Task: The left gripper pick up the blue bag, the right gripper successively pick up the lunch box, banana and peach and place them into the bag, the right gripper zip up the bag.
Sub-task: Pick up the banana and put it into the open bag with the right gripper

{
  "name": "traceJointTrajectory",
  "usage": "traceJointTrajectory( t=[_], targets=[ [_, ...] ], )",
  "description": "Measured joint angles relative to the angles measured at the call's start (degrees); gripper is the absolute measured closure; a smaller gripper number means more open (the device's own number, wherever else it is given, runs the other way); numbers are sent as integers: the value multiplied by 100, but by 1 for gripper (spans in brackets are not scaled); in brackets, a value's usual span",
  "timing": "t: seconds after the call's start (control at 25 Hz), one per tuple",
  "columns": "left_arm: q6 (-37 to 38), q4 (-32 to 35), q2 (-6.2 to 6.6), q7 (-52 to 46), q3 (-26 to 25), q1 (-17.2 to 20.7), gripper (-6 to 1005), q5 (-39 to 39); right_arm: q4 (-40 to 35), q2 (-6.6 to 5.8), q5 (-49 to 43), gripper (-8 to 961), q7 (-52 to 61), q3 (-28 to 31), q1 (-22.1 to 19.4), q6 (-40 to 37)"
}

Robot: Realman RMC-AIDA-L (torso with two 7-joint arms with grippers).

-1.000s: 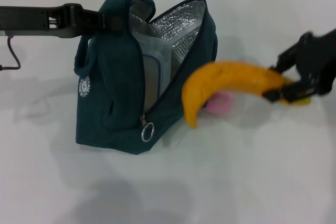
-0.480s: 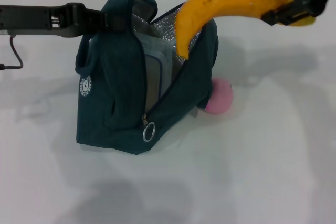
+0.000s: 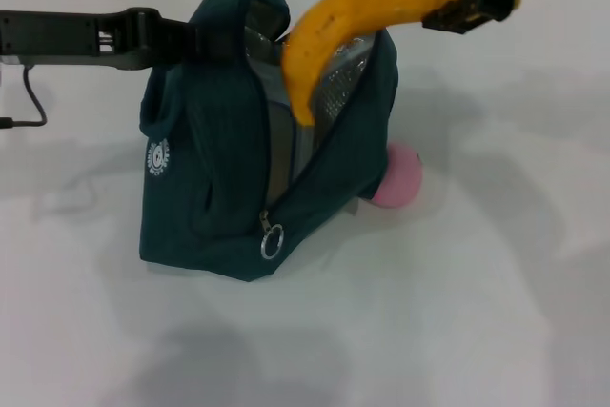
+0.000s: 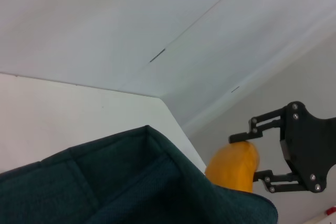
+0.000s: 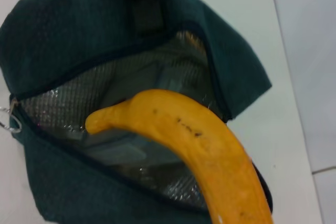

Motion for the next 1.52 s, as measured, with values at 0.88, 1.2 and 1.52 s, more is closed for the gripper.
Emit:
traceJointTrajectory(
  t=[0.88, 1.2, 1.52],
  targets=[
    [-54, -1, -21, 36, -28, -50, 957, -11, 110, 51, 199, 515, 151, -1274, -6, 1030],
    [-53, 0, -30, 44, -23, -22, 957, -11, 11, 48, 384, 516, 122, -1664, 0, 1102],
    [-53, 0, -30, 44, -20, -4, 957, -11, -228, 48, 531, 450, 92, -1691, -42, 1084]
  ],
)
